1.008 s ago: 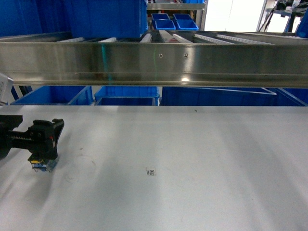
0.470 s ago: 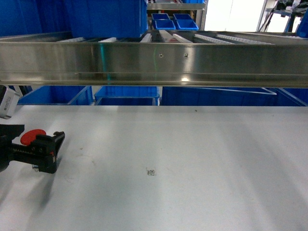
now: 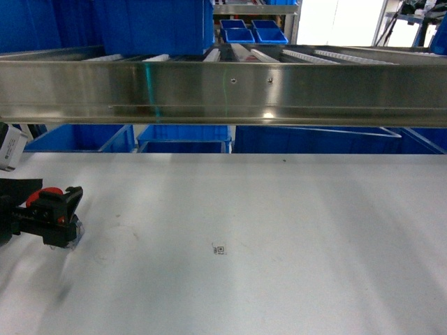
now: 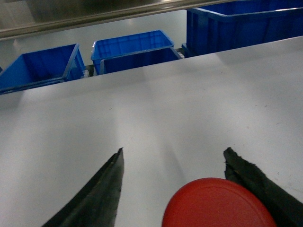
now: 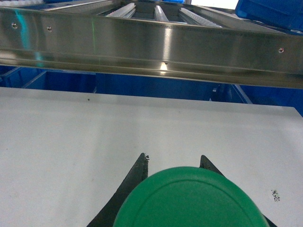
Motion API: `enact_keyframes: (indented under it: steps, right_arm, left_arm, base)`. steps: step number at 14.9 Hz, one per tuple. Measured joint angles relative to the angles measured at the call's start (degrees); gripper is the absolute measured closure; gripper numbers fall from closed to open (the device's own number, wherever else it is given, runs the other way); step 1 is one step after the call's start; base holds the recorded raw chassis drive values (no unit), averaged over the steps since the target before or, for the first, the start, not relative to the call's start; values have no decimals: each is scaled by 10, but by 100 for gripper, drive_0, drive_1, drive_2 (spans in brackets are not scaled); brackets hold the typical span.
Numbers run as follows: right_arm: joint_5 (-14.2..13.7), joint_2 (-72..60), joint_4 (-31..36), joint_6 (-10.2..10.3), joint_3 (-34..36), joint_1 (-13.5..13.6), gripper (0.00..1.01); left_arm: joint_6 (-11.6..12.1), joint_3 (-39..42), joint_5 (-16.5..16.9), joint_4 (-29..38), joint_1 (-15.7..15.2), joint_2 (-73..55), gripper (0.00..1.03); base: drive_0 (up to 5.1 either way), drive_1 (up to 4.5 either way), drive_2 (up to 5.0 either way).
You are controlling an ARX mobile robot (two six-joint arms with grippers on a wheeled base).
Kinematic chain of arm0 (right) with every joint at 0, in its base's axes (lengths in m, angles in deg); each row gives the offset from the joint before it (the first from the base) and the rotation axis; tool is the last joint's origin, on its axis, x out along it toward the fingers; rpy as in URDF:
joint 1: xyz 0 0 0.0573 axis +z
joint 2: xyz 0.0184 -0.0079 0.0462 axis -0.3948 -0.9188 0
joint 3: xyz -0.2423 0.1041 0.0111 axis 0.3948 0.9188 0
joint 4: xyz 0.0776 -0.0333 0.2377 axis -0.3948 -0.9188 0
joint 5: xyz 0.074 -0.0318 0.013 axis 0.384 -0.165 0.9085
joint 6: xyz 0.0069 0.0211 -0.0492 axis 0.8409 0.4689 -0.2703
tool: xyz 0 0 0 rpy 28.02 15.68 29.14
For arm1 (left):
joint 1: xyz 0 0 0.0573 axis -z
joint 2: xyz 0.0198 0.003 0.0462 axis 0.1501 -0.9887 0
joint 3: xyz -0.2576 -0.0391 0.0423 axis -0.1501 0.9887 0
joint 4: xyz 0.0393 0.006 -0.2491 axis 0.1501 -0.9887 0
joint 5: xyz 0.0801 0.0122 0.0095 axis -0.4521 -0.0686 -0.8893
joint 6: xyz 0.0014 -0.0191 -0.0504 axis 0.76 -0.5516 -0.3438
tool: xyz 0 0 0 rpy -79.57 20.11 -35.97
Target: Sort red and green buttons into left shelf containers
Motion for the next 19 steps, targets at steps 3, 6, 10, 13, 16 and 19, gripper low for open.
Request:
enact_keyframes:
  steps: [3, 6, 10, 13, 16, 19]
  right_arm:
    - [0, 0, 0, 0, 0, 0, 75]
    - [0, 0, 0, 0, 0, 0, 75]
    - [0, 0, 0, 0, 0, 0, 75]
    - [0, 0, 0, 0, 0, 0, 75]
    - [0, 0, 0, 0, 0, 0, 75]
    - [0, 0, 0, 0, 0, 0, 75]
  left_arm:
    - [0, 0, 1, 0, -3, -1, 70]
    - [0, 2, 6, 1, -8, -1, 70]
    - [-41, 54, 14, -91, -62, 152, 70]
    - [-95, 59, 18, -238, -45, 376, 70]
    - [-106, 77, 2, -316, 5, 499, 70]
    - [-111, 78, 1, -388, 3, 543, 70]
  base:
    - [0, 0, 0]
    - [0, 0, 0]
    - [0, 0, 0]
    - [0, 0, 0]
    - [0, 0, 0]
    - [0, 0, 0]
